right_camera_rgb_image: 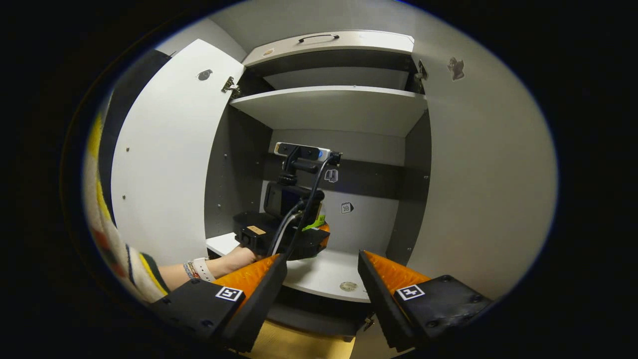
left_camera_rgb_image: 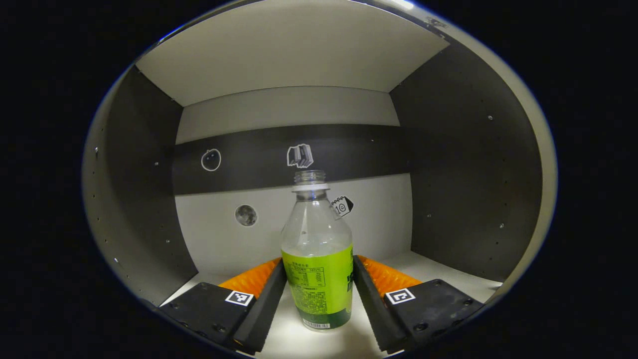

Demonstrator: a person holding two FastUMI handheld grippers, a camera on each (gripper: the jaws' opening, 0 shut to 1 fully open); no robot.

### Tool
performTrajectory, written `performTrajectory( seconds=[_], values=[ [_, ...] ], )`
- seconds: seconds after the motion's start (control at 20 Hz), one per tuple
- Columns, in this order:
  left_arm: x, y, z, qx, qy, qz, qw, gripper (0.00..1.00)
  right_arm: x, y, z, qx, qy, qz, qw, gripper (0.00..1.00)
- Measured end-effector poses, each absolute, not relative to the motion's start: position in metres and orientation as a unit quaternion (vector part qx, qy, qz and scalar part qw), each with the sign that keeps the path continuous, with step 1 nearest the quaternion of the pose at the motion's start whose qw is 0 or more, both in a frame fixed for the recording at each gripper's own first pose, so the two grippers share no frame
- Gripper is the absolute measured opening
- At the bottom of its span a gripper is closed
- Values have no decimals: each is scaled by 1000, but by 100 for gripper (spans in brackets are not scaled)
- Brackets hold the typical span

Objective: Grasp the bottle in the cabinet with the left hand and place it on the coaster, then close the right door with the right hand and the left door with the left hand.

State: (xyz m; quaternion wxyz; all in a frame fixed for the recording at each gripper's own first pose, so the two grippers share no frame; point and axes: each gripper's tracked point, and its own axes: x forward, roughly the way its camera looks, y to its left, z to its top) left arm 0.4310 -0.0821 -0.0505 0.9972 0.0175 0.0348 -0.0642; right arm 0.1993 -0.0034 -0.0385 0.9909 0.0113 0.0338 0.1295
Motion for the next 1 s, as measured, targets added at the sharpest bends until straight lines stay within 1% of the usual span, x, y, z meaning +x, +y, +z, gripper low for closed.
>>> performTrajectory(
  seconds=[0.15,0.25,0.3,0.45,0.55,0.6,0.65,0.7,0.8,0.9,1.0],
  values=[
    [423,-88,-49,-12,39,-79,996,77,203,-6,-36,16,30,126,991,96],
    [414,-81,-45,-24,38,-77,996,79,199,-3,-34,10,23,127,992,95],
    [407,-77,-42,-28,37,-77,996,77,196,-1,-32,4,18,128,992,96],
    [379,-60,-29,-34,28,-74,996,77,186,2,-24,-3,7,126,992,96],
    [355,-49,-23,-39,23,-73,996,79,177,4,-22,-7,3,122,993,95],
    [342,-43,-22,-41,21,-73,996,77,172,5,-21,-11,3,119,993,96],
    [328,-39,-20,-43,18,-76,996,79,168,5,-19,-16,1,113,994,96],
    [313,-36,-20,-43,16,-79,996,77,162,4,-18,-21,-1,104,994,96],
    [277,-29,-20,-40,10,-84,996,79,149,2,-17,-24,0,89,996,95],
    [242,-28,-20,-38,9,-91,995,77,132,-2,-19,-31,5,71,997,95],
    [207,-29,-28,-40,12,-101,994,77,114,-10,-18,-49,3,49,998,96]
  ],
)
